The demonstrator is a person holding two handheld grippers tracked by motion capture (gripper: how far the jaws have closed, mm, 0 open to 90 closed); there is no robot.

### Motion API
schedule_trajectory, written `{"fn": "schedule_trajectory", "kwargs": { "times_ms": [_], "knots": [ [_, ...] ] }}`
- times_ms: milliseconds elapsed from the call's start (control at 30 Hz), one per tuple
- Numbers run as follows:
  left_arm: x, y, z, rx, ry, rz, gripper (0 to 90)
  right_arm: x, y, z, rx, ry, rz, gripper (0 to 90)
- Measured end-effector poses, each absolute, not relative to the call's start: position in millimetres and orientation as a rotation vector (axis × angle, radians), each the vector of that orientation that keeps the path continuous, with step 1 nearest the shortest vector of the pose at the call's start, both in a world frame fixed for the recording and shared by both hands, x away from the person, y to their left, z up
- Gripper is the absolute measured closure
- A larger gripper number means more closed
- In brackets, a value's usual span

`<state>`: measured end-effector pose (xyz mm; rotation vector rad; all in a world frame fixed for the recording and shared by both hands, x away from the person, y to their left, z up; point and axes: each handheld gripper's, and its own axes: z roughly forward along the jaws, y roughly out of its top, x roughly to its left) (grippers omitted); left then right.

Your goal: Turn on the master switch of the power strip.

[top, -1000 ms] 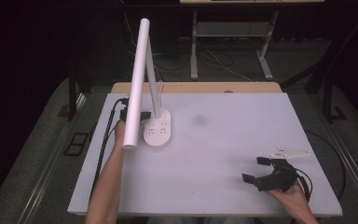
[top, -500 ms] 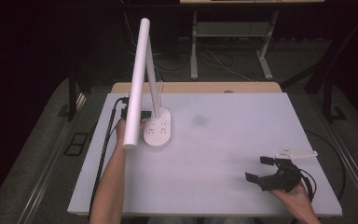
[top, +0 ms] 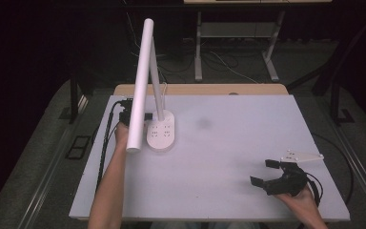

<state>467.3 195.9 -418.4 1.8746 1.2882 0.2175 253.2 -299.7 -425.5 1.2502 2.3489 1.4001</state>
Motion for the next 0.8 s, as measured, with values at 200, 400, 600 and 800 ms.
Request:
{"fn": "schedule_trajectory", "kwargs": {
  "times_ms": [200, 400, 600, 800],
  "knots": [
    [460.7, 199.2, -408.2, 1.875, 1.277, 0.249, 88.7, 253.9, -299.7, -425.8, 1.239, 2.346, 1.401, 0.0],
    [452.9, 207.3, -396.7, 1.883, 1.266, 0.282, 86.8, 253.5, -299.3, -425.4, 1.229, 2.352, 1.400, 0.1],
    [445.5, 217.2, -386.3, 1.868, 1.254, 0.293, 79.9, 252.6, -297.8, -425.1, 1.237, 2.357, 1.399, 0.0],
    [438.0, 226.3, -375.8, 1.866, 1.233, 0.282, 69.2, 252.5, -297.5, -424.5, 1.232, 2.359, 1.403, 0.0]
  ]
}}
